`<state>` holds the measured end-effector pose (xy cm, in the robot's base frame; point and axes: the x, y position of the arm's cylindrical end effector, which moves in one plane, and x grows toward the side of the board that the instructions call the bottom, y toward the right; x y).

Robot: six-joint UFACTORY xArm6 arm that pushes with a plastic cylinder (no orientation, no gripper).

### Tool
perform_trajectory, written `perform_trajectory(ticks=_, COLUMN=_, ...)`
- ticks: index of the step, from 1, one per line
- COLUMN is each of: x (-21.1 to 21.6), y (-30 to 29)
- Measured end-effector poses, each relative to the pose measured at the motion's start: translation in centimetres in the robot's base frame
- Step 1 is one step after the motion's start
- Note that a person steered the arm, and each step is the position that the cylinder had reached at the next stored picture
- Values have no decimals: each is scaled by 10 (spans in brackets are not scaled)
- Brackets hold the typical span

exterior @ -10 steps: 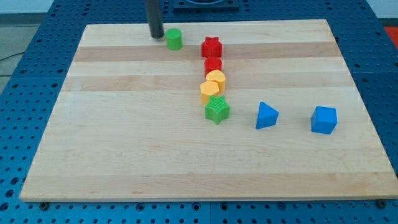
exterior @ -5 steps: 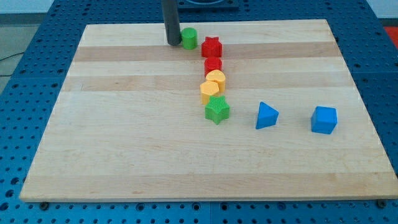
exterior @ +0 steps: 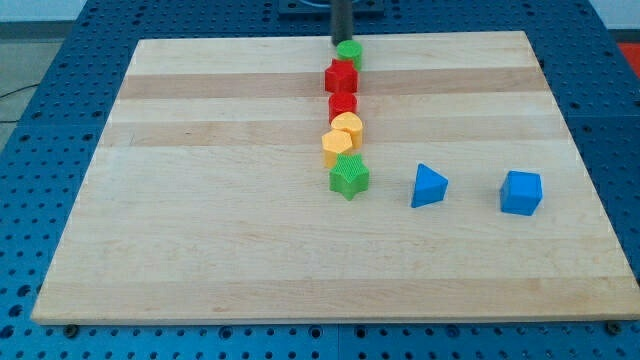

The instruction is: Place the green circle to the top of the red star

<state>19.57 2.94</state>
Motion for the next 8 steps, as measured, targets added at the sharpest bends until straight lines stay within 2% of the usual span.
perform_trajectory(ticks=2, x=27, y=-1)
perform_trajectory(ticks=3, x=40, y=-22)
perform_trajectory(ticks=8, x=38, y=-31)
